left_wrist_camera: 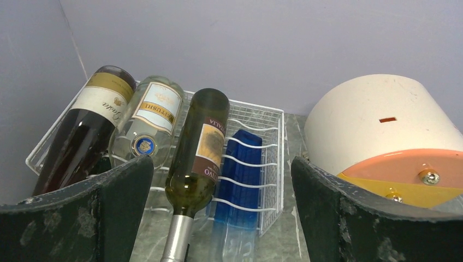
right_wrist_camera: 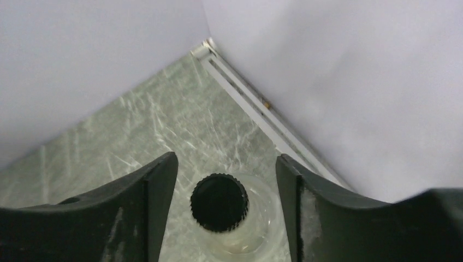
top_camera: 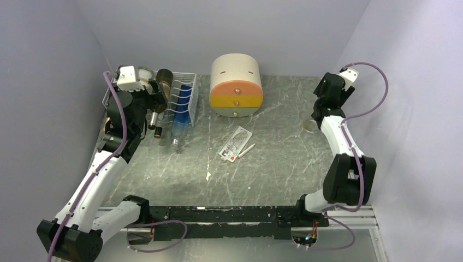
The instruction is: Take the wine bottle off the wine rack
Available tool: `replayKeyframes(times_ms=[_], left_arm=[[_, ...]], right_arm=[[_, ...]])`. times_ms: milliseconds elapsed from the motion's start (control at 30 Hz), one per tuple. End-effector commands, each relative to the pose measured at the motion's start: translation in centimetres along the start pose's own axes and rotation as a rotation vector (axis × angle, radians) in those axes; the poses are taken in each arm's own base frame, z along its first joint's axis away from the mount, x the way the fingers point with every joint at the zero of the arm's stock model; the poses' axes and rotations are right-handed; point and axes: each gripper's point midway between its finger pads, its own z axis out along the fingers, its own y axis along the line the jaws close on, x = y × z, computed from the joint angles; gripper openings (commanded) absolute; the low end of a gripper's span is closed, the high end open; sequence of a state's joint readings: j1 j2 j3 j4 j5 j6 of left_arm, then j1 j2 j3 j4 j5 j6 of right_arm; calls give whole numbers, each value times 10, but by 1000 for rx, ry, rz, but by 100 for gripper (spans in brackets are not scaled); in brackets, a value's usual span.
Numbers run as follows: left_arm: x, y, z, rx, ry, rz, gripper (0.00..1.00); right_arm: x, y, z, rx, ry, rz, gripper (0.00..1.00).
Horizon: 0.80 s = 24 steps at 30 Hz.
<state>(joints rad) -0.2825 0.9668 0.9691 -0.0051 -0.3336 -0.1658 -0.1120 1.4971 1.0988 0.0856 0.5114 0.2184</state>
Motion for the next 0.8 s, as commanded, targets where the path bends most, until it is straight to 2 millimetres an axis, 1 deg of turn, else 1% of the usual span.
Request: replayKeyframes(times_ms=[0,33,67,133,200,233,300,400,500,533,600,667,767], left_arm=[[-5,-3,0,22,-22,-17,99],[-4,-3,1,19,-20,-15,99],[-3,-2,2,15,-16,-11,99],[1,-1,4,10,-7,-7,99],[4,-1,5,8,-1,-3,99],[5,-2,6,10,3,-4,99],[6,-2,6,13,6,-5,99],[9,-4,6,17,9,1,99],[14,-7,7,20,22,18,99],[17,-8,9,23,32,28,99],[24,-12,12,31,57,46,99],[32,-15,16,38,86,55,99],[41,-23,19,50,123,55,99]], right_arm=[[-58,2,-30,-69,-115,93,79],[-62,2,-36,-80,-117,103,85],[-67,1,-43,-89,-117,116,89],[-77,3,-59,-128,-115,156,91],[-84,11,-78,-207,-106,199,92],[-89,18,-92,-262,-107,225,92],[-89,32,-113,-349,-91,251,94],[-79,57,-146,-475,-37,265,94],[-49,97,-189,-623,49,218,95],[-34,111,-205,-679,86,193,95],[-2,131,-233,-768,156,133,95],[44,142,-254,-831,241,42,97],[91,151,-287,-949,325,-49,98]])
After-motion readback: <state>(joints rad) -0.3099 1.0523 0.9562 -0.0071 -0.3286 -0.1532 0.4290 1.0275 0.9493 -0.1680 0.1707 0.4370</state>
